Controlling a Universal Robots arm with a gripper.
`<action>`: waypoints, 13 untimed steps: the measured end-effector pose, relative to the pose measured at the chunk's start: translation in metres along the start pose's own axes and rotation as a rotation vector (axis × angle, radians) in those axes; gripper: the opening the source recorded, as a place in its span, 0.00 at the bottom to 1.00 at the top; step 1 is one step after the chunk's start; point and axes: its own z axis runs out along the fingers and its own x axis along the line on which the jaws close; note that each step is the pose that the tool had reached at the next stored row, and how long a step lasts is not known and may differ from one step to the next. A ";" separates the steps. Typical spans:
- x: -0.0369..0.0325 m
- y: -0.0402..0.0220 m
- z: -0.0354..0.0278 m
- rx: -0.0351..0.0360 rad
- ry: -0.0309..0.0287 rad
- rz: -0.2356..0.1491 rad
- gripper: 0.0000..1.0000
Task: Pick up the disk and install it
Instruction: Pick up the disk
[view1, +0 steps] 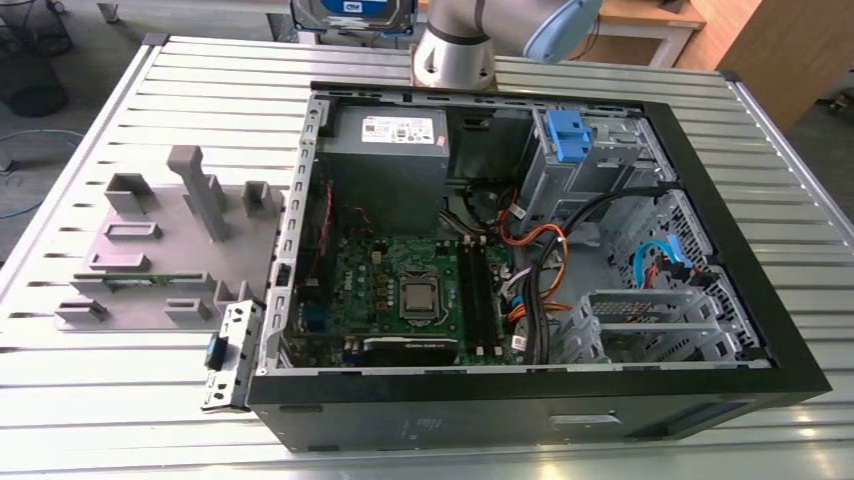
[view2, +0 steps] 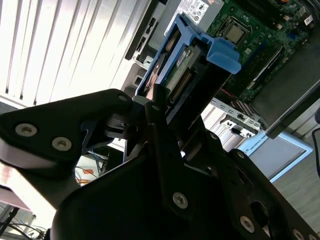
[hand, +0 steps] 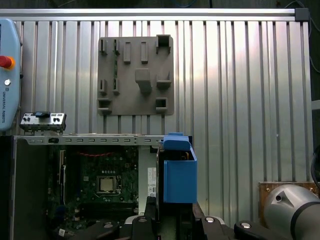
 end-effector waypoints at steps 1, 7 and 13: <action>0.0000 0.0000 0.0000 0.0000 -0.0001 0.000 0.35; -0.0001 -0.0007 0.0000 0.0000 0.0000 0.000 0.35; 0.0016 -0.0007 0.0001 0.0000 0.0000 0.000 0.35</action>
